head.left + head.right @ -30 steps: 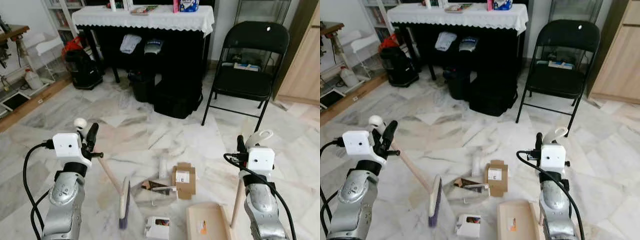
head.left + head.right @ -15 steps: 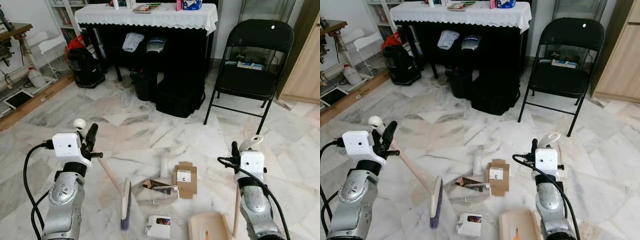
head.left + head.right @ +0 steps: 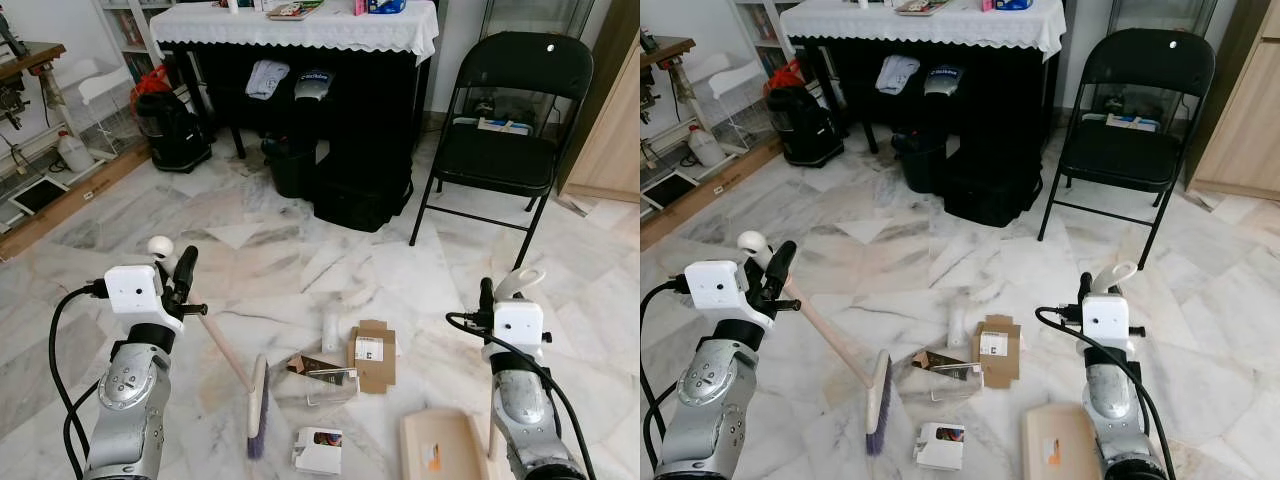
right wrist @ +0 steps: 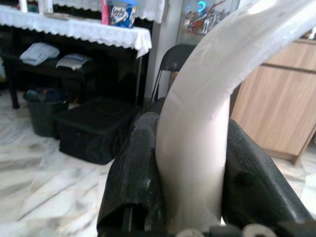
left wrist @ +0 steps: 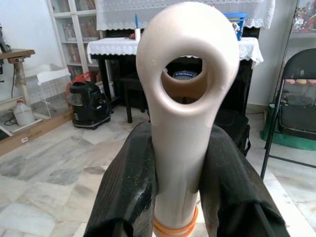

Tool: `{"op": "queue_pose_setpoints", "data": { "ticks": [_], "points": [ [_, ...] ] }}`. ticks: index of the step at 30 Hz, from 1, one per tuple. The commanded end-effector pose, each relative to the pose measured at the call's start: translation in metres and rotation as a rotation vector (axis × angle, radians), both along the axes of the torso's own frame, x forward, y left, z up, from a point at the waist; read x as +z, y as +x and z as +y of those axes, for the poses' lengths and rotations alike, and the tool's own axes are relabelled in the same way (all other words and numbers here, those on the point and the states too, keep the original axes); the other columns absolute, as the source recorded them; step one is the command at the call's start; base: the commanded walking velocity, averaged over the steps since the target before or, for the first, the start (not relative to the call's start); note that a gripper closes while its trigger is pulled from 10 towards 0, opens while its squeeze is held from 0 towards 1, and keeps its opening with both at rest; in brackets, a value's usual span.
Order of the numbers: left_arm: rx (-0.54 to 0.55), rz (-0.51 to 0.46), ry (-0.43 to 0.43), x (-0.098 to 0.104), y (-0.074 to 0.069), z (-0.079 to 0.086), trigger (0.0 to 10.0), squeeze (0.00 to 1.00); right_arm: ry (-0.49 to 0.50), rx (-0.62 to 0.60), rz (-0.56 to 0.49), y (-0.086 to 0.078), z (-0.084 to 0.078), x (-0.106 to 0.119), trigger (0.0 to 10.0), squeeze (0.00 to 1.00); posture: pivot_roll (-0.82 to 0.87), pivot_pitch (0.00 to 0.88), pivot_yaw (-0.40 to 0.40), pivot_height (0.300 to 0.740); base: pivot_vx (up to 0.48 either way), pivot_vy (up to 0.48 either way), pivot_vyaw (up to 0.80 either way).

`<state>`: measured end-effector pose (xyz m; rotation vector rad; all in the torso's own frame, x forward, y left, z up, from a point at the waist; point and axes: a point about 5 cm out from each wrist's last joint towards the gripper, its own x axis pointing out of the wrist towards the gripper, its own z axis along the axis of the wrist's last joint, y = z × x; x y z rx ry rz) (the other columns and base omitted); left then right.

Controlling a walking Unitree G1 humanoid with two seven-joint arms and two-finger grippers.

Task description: Sweep floor

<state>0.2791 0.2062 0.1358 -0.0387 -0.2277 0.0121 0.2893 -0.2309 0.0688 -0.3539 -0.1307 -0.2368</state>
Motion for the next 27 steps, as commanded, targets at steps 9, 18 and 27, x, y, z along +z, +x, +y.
{"op": "queue_pose_setpoints", "data": {
  "ticks": [9,18,27],
  "points": [
    [-0.002,-0.075,0.014,0.016,-0.003,0.003,10.0,0.00,-0.018,0.001,-0.023,0.001,0.001,0.001,10.0,0.00,0.07,0.082,0.114,0.740,0.000,0.000,0.00],
    [-0.035,-0.070,0.025,0.018,-0.008,0.002,10.0,0.00,-0.010,0.031,0.007,-0.001,0.010,-0.008,10.0,0.00,0.08,0.111,0.131,0.740,0.000,0.000,0.00],
    [-0.055,-0.077,0.027,0.022,-0.005,0.000,10.0,0.00,-0.050,-0.030,-0.156,0.011,0.011,0.020,10.0,0.00,0.08,0.118,0.145,0.740,0.000,0.000,0.00]
  ]
}}
